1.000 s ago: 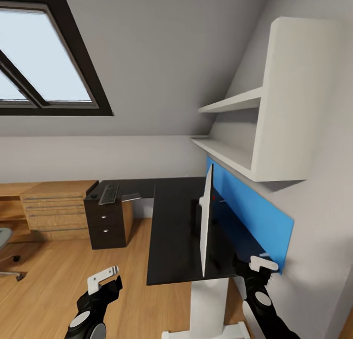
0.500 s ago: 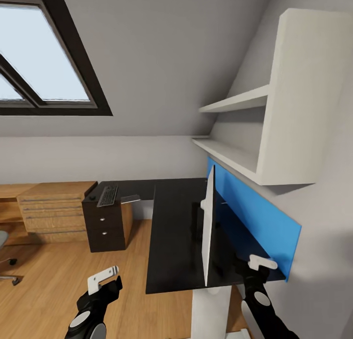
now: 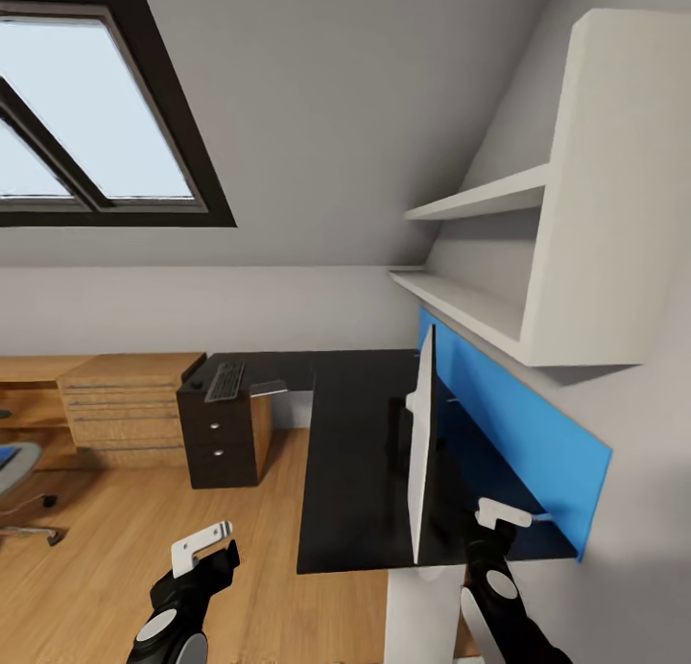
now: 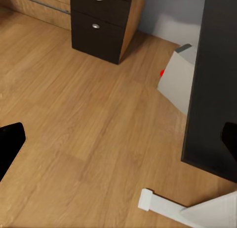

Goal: In the bedroom, organize the workspace by keeping the computer under the desk, ensuring the monitor is on the desk, placing the keyboard on the desk next to the monitor, placing the mouse on the desk next to the keyboard, moving the folder from the swivel chair onto the desk next to the mouse, stacking the notebook on top of the folder with the pen on top of the notebook, and positioning the swivel chair next to the desk.

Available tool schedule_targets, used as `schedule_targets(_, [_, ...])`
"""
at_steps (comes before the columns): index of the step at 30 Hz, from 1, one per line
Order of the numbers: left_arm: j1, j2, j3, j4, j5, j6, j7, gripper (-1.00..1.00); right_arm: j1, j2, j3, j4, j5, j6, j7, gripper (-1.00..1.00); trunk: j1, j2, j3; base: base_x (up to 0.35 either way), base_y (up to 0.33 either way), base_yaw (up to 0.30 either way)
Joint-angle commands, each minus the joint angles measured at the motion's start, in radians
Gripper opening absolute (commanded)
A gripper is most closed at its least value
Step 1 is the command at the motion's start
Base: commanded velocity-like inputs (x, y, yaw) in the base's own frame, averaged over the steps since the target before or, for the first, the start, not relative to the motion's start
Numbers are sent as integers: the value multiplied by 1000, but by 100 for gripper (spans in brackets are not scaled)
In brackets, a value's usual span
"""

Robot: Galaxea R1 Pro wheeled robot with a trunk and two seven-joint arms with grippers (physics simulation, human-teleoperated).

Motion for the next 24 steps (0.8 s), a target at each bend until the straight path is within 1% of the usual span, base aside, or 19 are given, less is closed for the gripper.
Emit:
schedule_targets(1, [0,0,-1,-1,8,2,7,100,0,0,3,-1,-9,-2,-6,100,0,-1,0,0,0,248])
schedule_targets(16, [0,0,-1,-1,8,2,7,100,0,3,3,-1,-10,-2,-4,100,0,-1,0,2,0,272])
schedule_targets(20, [0,0,-2,-2,9,-1,3,100,0,3,3,-1,-10,-2,-1,100,0,-1,0,234,74,277])
schedule_targets(24, [0,0,-4,-2,9,0,1,100,0,3,3,-1,-10,-2,-1,100,0,-1,0,299,194,216])
